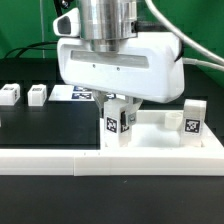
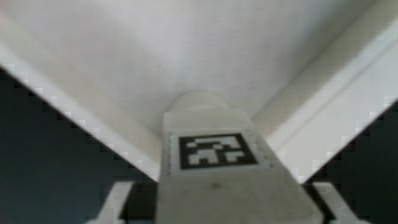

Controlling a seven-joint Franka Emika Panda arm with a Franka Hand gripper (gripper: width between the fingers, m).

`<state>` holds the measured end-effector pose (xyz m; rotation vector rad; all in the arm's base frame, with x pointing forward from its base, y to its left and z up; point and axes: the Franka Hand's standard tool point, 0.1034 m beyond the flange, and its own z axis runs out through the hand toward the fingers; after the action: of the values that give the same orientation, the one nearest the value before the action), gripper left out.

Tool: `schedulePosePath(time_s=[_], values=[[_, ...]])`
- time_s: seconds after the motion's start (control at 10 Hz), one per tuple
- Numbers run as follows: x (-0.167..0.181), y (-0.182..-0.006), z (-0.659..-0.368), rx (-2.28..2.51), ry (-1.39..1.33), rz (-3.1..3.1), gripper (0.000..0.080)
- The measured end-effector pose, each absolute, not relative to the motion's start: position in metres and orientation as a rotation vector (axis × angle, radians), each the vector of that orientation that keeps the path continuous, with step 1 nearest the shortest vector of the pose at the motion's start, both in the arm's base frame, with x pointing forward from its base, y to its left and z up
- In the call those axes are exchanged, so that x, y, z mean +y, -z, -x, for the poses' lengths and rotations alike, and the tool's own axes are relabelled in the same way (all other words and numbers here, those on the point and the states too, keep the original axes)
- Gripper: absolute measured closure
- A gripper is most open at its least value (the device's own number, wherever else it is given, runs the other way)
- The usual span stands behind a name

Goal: Assemble square table

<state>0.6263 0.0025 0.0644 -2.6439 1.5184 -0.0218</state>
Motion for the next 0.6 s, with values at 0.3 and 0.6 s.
schedulePosePath(time_s=[0.3, 0.6], values=[[0.0019, -0.0634, -0.6236, 1.889, 0.005, 2.359, 0.0508], [0.0024, -0.0633, -0.6236, 2.118, -0.014, 2.153, 0.0508]])
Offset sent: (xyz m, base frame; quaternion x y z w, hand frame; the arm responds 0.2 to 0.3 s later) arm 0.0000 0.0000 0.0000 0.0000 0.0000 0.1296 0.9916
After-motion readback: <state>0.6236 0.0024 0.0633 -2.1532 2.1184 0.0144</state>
